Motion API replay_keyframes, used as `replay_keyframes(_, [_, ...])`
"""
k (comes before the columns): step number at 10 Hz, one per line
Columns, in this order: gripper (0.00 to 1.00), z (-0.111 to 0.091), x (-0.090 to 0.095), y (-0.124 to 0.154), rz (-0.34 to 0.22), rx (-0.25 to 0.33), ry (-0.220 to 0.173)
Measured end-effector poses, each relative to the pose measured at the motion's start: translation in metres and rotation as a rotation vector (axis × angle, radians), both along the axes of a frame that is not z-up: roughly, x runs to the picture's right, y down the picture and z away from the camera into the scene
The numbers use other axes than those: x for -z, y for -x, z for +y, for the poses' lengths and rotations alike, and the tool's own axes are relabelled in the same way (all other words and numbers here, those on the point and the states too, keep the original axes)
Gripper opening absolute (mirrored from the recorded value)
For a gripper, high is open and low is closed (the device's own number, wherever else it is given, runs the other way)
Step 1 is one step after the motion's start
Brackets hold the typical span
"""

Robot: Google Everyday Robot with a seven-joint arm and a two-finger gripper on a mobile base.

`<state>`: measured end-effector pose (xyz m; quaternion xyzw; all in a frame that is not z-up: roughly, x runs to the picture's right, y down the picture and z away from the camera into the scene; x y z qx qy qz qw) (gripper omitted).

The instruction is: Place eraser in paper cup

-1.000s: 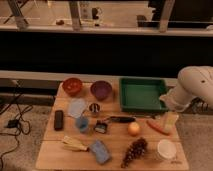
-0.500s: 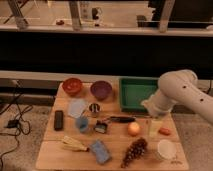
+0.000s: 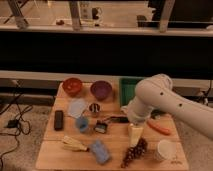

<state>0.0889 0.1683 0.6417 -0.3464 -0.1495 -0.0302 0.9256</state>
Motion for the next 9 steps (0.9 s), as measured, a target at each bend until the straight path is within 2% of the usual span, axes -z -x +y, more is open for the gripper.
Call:
replay_keyframes(1, [0.94,0.005,-0.003,0.014,-0.029,-0.029,0.026])
replay_keyframes(4, [0.94,0.019,-0.016,0.061,-0.082,-0.167,0.141])
replay_keyframes(7, [0.94,0.028,-0.014,0.092,-0.118,-0.211,0.175])
replay_keyframes(8, [0.94,0.029,-0.010,0.104,-0.134,-0.211,0.176])
replay_keyframes(9, [0.94,0.030,0.001,0.128,-0.169,-0.203,0.178])
